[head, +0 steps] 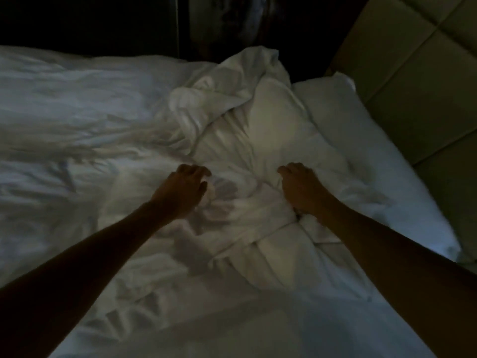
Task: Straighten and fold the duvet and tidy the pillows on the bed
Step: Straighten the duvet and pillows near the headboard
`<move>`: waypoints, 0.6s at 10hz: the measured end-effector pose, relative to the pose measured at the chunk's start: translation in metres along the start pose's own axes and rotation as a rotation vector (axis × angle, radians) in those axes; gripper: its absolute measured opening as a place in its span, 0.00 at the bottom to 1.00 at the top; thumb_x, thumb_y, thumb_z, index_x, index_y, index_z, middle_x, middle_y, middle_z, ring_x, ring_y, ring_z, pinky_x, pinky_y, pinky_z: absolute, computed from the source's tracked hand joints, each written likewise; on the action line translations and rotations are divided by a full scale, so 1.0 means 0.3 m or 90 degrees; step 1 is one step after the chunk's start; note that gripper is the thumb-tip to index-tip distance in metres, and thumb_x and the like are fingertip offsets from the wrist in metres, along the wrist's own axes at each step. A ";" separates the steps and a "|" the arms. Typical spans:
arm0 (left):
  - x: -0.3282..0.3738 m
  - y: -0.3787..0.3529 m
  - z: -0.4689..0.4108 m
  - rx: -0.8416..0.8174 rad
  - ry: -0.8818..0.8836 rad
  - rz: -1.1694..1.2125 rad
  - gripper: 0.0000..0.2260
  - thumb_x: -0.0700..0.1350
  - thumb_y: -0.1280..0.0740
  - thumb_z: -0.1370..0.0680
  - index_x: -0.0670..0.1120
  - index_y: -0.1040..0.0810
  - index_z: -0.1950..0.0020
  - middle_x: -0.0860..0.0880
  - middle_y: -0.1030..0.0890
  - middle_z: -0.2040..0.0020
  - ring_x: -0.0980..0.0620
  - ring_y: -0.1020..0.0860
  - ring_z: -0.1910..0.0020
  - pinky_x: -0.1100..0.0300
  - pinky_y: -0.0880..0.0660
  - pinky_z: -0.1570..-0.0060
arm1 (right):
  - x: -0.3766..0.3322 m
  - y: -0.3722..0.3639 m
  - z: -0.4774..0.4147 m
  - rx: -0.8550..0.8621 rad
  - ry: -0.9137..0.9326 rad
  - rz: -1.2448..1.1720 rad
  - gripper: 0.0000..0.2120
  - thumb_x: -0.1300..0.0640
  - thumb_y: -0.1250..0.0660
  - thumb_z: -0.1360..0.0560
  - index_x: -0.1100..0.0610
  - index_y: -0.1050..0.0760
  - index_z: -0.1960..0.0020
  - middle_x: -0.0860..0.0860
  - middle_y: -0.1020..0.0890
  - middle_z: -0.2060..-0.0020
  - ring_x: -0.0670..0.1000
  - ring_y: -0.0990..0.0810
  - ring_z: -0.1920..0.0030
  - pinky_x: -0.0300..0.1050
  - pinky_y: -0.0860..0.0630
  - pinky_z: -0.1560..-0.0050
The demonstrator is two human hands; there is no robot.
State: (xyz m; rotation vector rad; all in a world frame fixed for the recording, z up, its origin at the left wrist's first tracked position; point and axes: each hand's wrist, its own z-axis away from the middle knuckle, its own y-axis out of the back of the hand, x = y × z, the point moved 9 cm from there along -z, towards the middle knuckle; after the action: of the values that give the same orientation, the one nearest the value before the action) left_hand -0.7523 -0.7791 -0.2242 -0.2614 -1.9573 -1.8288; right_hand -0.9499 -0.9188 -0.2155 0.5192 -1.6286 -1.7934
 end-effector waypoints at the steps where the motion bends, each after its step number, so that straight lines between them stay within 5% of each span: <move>1: 0.192 -0.064 -0.045 -0.035 -0.062 -0.013 0.21 0.53 0.47 0.23 0.45 0.25 0.38 0.44 0.22 0.40 0.41 0.26 0.40 0.46 0.27 0.43 | 0.170 -0.008 0.027 0.016 -0.006 0.072 0.29 0.42 0.48 0.26 0.61 0.27 0.38 0.62 0.24 0.42 0.65 0.27 0.39 0.63 0.36 0.36; 2: 0.325 -0.202 -0.104 -0.199 -0.063 -0.005 0.18 0.48 0.47 0.25 0.40 0.20 0.54 0.39 0.20 0.48 0.38 0.21 0.52 0.44 0.22 0.56 | 0.247 -0.033 0.018 0.032 -0.011 0.032 0.39 0.34 0.42 0.27 0.61 0.37 0.27 0.65 0.36 0.28 0.68 0.39 0.28 0.66 0.48 0.30; 4: 0.547 -0.307 -0.301 -0.116 0.061 0.092 0.18 0.50 0.38 0.21 0.45 0.30 0.34 0.45 0.26 0.36 0.44 0.26 0.37 0.52 0.29 0.39 | 0.525 -0.033 0.039 0.064 -0.231 -0.126 0.51 0.31 0.39 0.28 0.63 0.57 0.23 0.65 0.52 0.24 0.68 0.53 0.25 0.69 0.53 0.30; 5: 0.597 -0.403 -0.368 -0.148 0.211 0.207 0.29 0.58 0.36 0.24 0.46 0.37 0.28 0.44 0.30 0.31 0.43 0.30 0.33 0.49 0.32 0.34 | 0.585 -0.026 0.036 0.059 -0.259 -0.113 0.50 0.31 0.38 0.30 0.67 0.46 0.26 0.66 0.39 0.30 0.65 0.39 0.31 0.65 0.39 0.36; 6: 0.546 -0.480 -0.392 -0.117 0.305 0.186 0.49 0.77 0.39 0.37 0.45 0.39 0.27 0.42 0.32 0.29 0.41 0.31 0.33 0.47 0.32 0.35 | 0.540 -0.031 0.030 0.087 -0.242 -0.131 0.35 0.38 0.33 0.29 0.65 0.34 0.36 0.62 0.27 0.41 0.61 0.28 0.40 0.56 0.29 0.45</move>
State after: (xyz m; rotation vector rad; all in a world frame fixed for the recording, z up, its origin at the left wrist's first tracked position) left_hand -0.9364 -0.9361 -0.2781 -0.1383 -1.3542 -1.6872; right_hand -1.0727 -1.0244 -0.2014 0.4368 -2.0284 -2.0358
